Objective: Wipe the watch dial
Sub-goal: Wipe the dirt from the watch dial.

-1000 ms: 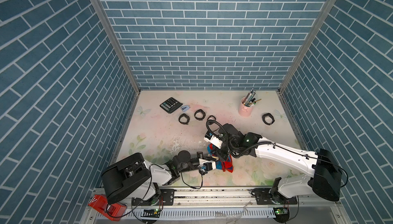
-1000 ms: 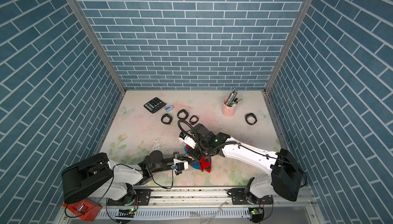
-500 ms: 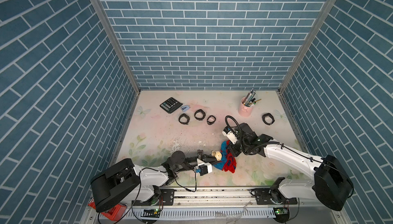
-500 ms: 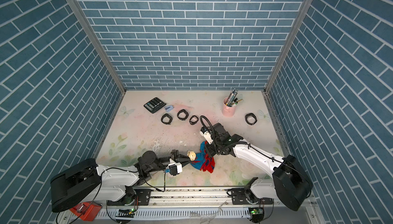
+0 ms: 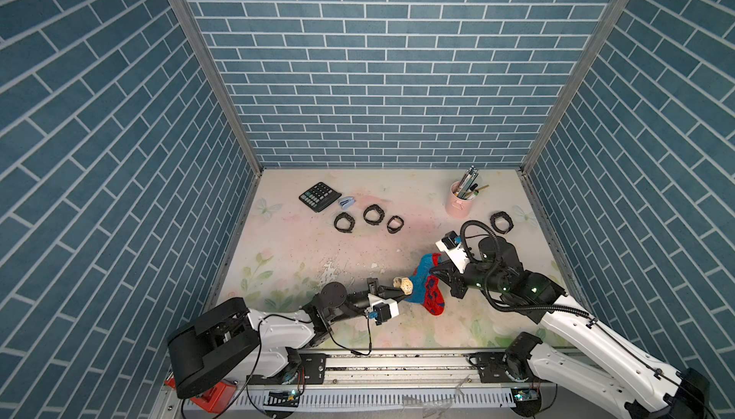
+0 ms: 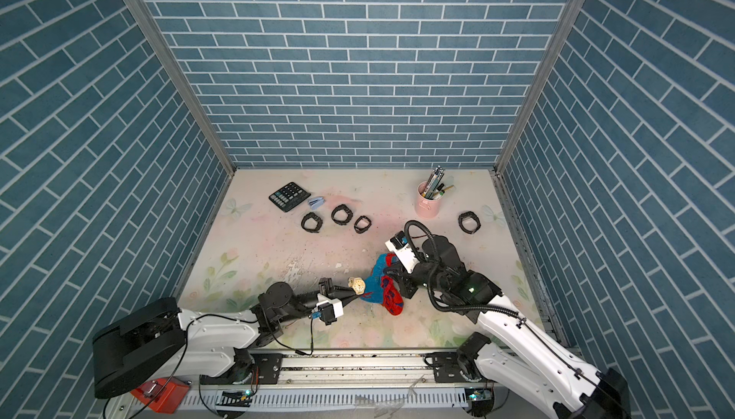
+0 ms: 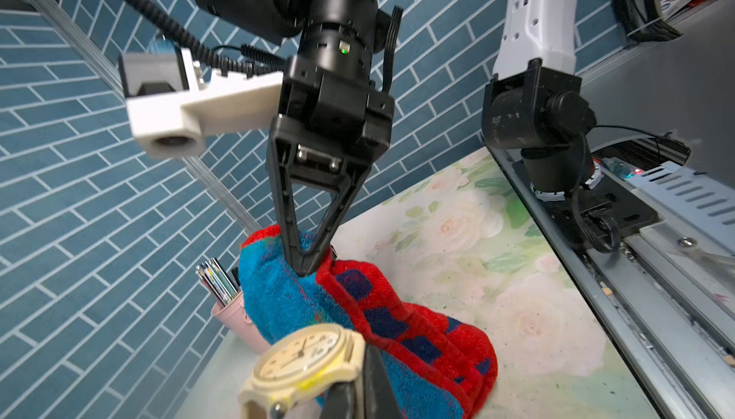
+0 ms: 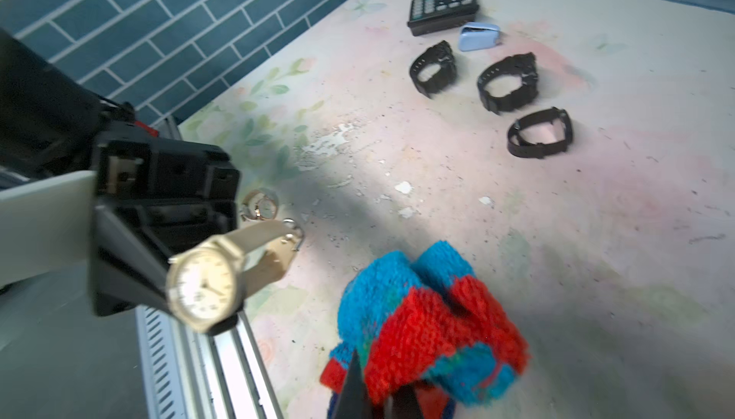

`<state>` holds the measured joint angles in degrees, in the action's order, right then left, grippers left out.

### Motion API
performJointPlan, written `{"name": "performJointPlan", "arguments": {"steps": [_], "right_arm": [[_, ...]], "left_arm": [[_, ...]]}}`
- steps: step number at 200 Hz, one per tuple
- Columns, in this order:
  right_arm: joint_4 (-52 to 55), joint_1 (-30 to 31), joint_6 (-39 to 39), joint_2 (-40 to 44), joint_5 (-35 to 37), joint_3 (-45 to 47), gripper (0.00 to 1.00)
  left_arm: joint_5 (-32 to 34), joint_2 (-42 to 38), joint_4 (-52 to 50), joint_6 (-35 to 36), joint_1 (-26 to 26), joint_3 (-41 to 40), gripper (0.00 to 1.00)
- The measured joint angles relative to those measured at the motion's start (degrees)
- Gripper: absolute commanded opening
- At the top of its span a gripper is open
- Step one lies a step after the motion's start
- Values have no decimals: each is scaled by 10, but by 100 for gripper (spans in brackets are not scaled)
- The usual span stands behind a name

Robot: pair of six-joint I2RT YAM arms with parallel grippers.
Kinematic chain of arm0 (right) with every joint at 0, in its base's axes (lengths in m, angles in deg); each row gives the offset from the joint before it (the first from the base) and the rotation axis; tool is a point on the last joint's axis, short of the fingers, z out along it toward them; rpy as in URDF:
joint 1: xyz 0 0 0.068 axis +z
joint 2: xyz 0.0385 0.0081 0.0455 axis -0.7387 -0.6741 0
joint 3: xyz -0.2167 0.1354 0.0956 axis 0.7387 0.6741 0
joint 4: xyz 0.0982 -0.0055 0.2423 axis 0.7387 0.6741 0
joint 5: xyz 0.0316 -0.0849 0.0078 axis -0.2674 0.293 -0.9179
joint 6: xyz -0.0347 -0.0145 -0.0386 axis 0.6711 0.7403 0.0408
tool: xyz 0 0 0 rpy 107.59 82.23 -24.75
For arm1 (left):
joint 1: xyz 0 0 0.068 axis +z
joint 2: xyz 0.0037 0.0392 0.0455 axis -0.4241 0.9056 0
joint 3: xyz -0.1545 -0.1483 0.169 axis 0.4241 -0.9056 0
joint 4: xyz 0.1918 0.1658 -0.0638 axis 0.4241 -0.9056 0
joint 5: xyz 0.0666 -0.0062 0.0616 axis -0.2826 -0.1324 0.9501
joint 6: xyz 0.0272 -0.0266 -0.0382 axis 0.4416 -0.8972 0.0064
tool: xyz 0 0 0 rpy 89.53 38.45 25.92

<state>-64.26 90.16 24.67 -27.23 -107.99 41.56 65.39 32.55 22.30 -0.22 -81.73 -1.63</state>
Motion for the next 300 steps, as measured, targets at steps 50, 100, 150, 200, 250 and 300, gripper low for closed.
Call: {"name": "performJointPlan", "arguments": {"steps": [50,100,150,200,250,300], "right_arm": [[0,34,3,-52,-42,-38,0],[-1,86,16,-111,-42,-66,0],[-28,105,17,-146,-38,-64,0],[-60,138,17,-158,22,-46,0],[-94,176,17,-159,98,-33,0],[-129,193,17,-177,144,-27,0]], "left_arm": [[27,23,-18,-15,0,12,0],[29,43,-20,-19,0,12,0],[33,56,-33,-27,0,11,0],[39,73,-35,-57,8,5,0],[47,64,-46,-94,17,2,0],[77,63,-56,-135,20,2,0]]}}
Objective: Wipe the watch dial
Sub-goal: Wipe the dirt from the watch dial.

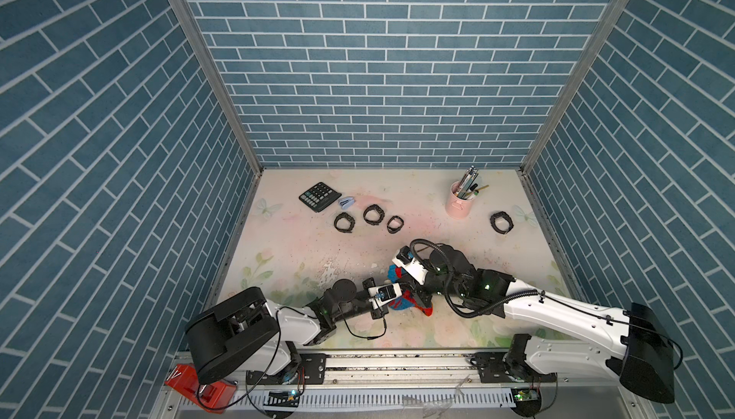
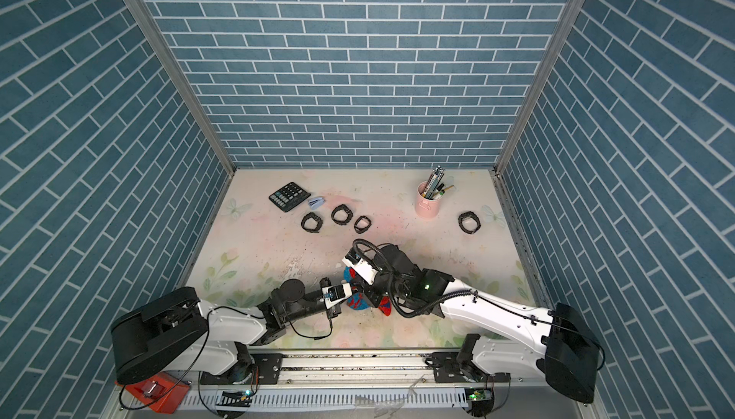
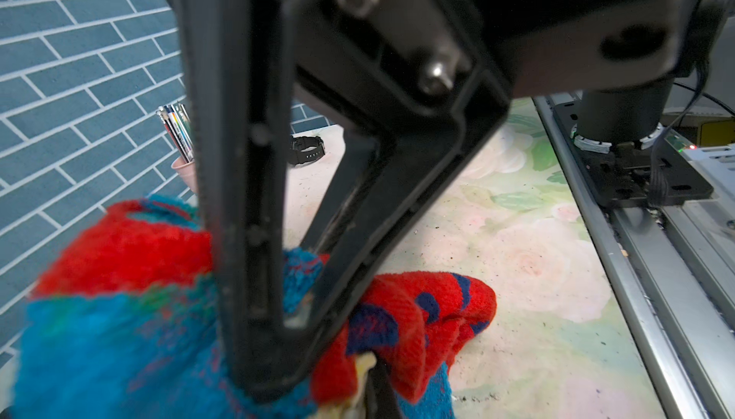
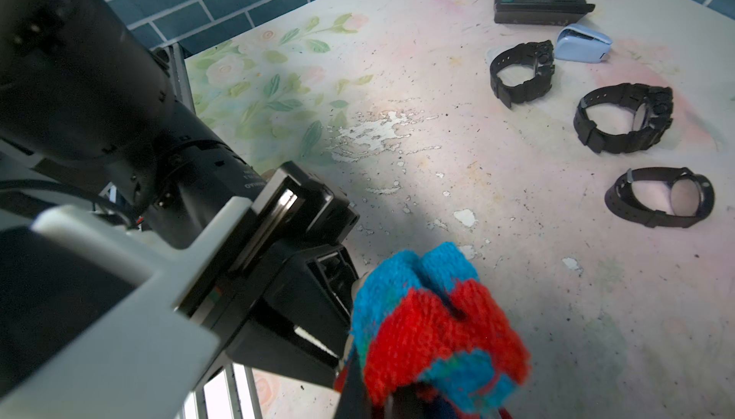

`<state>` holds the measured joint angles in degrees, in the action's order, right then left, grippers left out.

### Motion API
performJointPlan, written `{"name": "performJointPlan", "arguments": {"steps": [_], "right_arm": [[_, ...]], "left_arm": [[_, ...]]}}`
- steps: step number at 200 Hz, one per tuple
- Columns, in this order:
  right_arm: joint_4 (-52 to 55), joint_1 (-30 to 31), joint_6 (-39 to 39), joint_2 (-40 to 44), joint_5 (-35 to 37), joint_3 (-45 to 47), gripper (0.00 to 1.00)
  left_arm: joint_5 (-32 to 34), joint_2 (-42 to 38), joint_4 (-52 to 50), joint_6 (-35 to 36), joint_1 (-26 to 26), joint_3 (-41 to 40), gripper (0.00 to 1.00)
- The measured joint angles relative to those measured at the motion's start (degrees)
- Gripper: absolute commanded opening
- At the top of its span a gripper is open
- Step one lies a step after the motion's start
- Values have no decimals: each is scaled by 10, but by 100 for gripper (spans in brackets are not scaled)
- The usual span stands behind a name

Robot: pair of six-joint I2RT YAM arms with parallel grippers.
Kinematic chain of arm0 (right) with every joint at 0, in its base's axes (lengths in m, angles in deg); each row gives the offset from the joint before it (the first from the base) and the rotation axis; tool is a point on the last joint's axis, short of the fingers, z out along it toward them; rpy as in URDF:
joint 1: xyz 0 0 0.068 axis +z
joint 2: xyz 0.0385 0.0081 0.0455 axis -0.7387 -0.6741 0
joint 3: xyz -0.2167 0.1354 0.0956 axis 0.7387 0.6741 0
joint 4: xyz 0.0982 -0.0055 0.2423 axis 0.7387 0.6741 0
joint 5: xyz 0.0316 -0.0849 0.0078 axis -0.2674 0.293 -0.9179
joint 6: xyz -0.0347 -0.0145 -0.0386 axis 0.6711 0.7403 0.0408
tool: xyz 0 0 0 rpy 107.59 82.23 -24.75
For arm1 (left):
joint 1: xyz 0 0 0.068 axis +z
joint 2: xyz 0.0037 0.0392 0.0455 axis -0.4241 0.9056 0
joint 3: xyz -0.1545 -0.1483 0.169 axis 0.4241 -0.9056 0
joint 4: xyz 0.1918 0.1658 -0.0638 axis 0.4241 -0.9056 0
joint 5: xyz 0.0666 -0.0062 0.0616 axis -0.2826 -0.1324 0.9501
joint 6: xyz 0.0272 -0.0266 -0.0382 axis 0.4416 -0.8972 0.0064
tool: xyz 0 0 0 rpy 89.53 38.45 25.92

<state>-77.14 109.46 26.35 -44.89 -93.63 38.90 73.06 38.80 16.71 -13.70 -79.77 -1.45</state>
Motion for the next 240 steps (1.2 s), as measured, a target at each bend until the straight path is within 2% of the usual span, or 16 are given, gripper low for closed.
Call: {"name": "performJointPlan", "arguments": {"steps": [79,135,189,240], "right_arm": [[-63,19,-10,44,53,57,0],[-79,21,-11,63,95,90,0],[-16,24,-32,121,190,172,0],[-31,10,-61,193,266,226,0]], "left_arm": [[42,-46,-31,-83,0,0,0],[46,-64,-46,-101,1,1,0],[11,-120,5,-31,3,34,0],[-84,-173,-30,53,3,40,0]]}}
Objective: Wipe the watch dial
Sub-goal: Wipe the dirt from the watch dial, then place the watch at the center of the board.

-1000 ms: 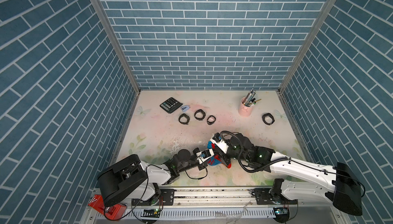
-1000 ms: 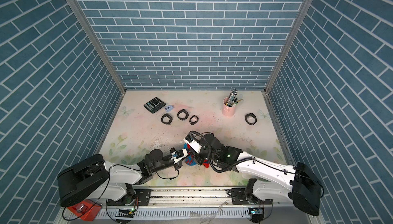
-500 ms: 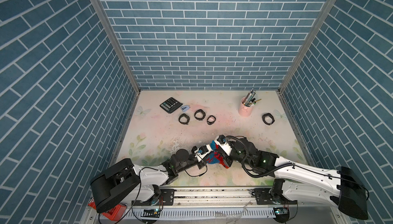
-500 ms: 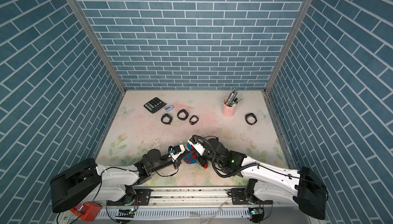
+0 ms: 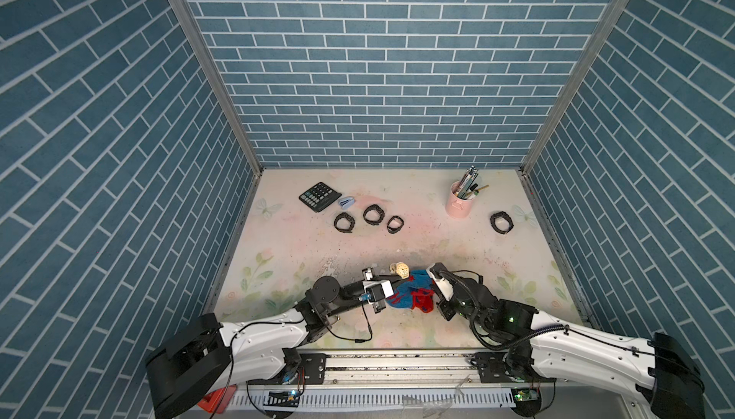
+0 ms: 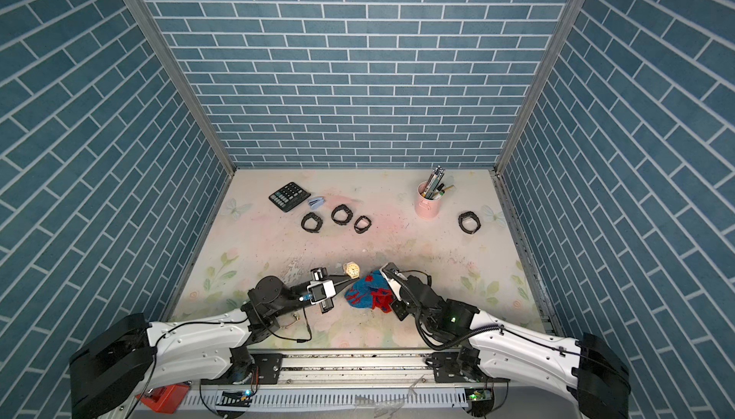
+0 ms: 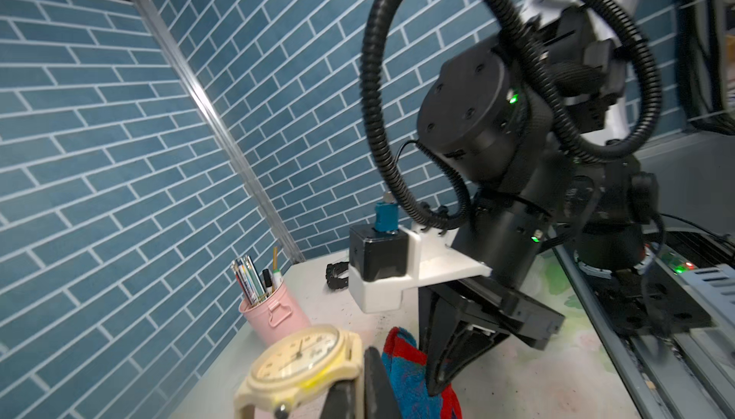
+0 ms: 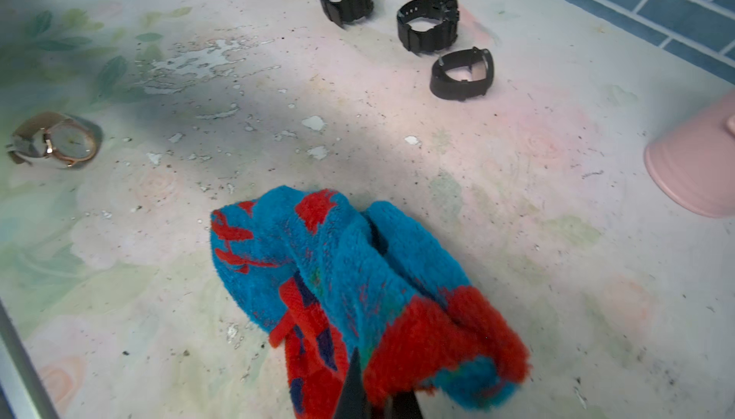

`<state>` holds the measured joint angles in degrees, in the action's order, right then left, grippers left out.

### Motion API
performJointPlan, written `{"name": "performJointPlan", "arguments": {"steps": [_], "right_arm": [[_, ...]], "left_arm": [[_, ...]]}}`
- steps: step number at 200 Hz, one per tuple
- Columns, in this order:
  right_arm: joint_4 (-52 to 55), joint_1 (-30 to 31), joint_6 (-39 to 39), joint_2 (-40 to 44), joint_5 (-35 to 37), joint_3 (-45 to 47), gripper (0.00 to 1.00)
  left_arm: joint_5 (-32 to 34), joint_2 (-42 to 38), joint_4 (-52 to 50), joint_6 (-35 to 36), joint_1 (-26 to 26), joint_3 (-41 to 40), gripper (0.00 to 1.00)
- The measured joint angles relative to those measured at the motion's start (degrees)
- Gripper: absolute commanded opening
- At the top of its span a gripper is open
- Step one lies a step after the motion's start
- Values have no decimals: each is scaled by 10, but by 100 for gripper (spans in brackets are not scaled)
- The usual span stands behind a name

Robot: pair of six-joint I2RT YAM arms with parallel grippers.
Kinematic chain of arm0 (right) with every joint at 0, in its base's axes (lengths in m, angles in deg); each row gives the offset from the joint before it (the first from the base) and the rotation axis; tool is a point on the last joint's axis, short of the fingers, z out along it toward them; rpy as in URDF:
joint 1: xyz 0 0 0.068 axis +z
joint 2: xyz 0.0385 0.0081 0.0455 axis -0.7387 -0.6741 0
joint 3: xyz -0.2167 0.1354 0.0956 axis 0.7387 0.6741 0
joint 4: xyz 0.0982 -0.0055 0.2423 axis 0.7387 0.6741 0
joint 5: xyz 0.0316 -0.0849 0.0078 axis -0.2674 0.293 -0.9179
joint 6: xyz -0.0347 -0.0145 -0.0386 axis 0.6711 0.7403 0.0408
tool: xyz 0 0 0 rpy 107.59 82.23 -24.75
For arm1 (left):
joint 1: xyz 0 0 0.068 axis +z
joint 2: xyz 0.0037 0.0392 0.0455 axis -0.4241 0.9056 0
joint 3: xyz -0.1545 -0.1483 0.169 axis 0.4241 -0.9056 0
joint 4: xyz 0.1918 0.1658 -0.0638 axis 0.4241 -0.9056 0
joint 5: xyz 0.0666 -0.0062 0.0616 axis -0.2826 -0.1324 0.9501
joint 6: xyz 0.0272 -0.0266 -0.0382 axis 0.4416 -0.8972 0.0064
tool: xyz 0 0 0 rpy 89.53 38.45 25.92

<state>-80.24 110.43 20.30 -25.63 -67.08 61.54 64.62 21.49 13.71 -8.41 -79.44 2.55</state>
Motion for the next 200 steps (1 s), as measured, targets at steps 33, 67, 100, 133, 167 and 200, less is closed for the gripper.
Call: {"name": "performJointPlan", "arguments": {"steps": [33,67,100,133,167,200], "right_arm": [[-13,-8,-9,21,18,25,0],[-19,-10,-14,43,25,34,0],[-24,-12,-14,57,33,46,0],[-32,-13,-14,56,35,55,0],[-44,-15,-18,47,38,71,0],[-58,-15,-18,29,47,71,0]], "left_arm": [[-69,-37,-31,38,0,14,0],[-132,-65,-56,57,0,19,0],[-154,-81,-95,64,0,40,0],[-144,-78,-115,64,0,45,0],[-68,-90,-215,58,0,88,0],[21,-101,-348,56,4,184,0]]}}
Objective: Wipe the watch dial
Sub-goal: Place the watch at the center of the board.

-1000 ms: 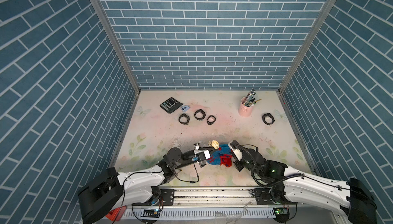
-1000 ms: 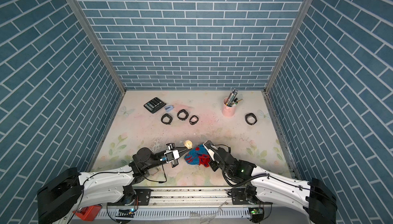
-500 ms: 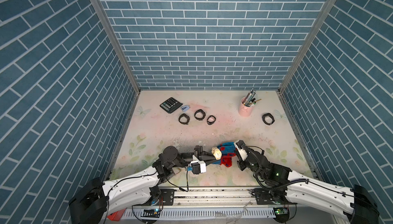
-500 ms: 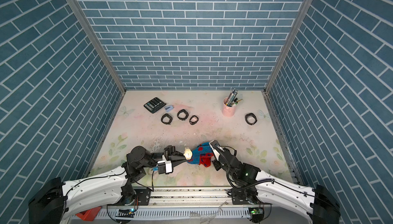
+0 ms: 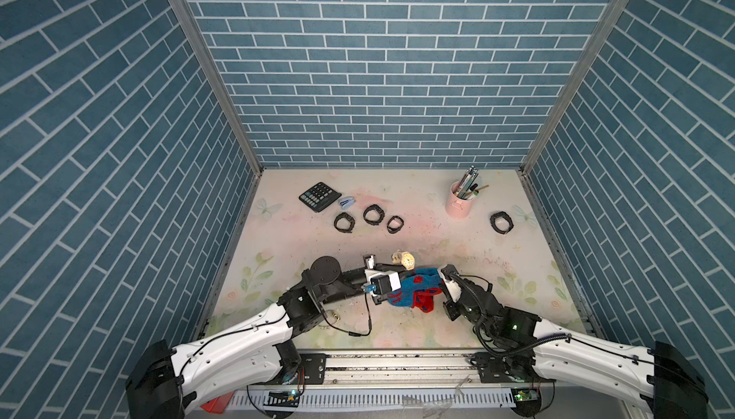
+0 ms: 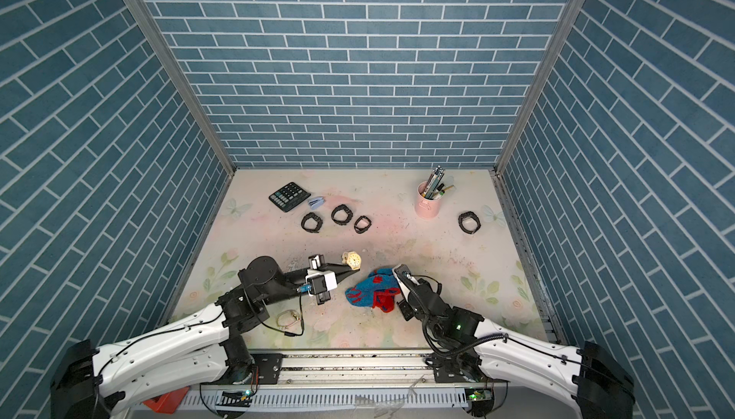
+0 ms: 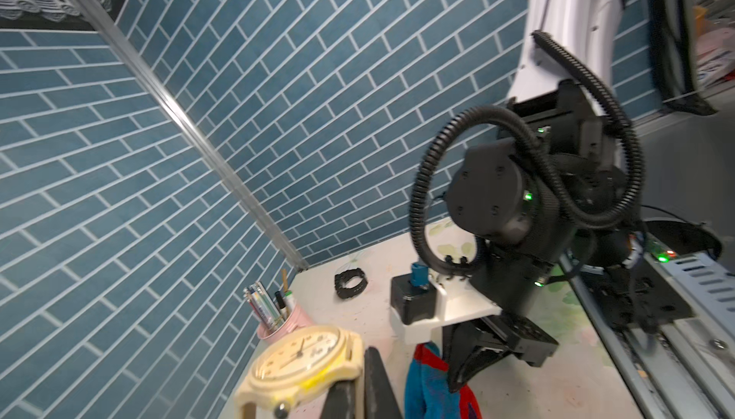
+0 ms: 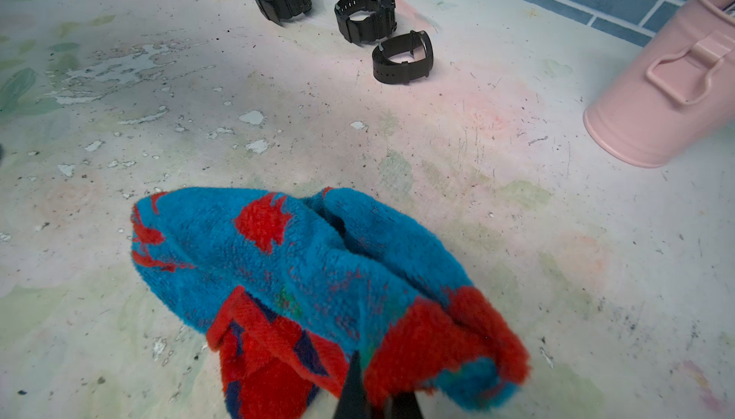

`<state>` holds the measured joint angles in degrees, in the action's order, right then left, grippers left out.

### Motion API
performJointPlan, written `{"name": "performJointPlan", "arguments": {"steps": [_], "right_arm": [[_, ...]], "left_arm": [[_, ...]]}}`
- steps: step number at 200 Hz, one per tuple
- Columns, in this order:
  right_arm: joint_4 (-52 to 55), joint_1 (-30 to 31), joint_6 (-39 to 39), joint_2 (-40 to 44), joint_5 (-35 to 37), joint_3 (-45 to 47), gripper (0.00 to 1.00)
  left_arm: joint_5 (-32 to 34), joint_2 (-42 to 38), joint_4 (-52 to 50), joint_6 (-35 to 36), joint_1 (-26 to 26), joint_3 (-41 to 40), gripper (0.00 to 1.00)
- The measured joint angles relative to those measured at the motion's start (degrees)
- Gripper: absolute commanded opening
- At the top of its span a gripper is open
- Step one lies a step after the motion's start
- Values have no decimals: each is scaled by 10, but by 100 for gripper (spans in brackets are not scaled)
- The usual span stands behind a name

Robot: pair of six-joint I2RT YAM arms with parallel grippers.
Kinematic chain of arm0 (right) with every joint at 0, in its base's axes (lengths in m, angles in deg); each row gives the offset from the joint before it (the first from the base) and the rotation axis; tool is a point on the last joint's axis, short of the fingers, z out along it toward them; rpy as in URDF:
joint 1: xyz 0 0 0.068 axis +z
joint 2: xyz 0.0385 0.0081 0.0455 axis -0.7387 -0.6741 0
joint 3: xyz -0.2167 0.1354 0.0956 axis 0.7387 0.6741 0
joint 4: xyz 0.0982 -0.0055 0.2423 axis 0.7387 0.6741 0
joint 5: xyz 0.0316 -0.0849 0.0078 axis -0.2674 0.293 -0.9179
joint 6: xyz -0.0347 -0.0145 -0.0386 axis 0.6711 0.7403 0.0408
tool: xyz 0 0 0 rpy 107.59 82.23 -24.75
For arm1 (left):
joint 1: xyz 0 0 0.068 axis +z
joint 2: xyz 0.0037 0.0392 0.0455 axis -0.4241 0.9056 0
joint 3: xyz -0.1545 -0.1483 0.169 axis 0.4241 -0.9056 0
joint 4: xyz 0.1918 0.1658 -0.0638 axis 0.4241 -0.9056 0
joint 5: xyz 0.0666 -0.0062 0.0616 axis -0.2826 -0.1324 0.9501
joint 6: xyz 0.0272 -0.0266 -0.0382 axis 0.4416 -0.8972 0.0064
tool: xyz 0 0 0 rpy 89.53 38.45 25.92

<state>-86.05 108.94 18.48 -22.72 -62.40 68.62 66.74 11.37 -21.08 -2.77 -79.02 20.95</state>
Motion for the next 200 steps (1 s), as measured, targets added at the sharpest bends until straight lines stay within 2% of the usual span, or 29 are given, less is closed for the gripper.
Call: {"name": "performJointPlan", "arguments": {"steps": [37,73,104,124,161,200], "right_arm": [[-18,-1,2,-16,7,0,0],[-43,-2,5,-33,10,0,0],[-64,-3,9,-49,10,2,0],[-89,-3,16,-58,11,14,0],[-110,-5,17,-82,12,23,0],[-129,-5,17,-78,10,40,0]], "left_arm": [[45,31,-98,-39,58,54,0],[79,107,-212,-87,143,133,0],[115,194,-316,-109,189,210,0],[113,238,-344,-125,224,224,0],[112,300,-384,-182,328,229,0],[120,354,-419,-211,420,272,0]]}}
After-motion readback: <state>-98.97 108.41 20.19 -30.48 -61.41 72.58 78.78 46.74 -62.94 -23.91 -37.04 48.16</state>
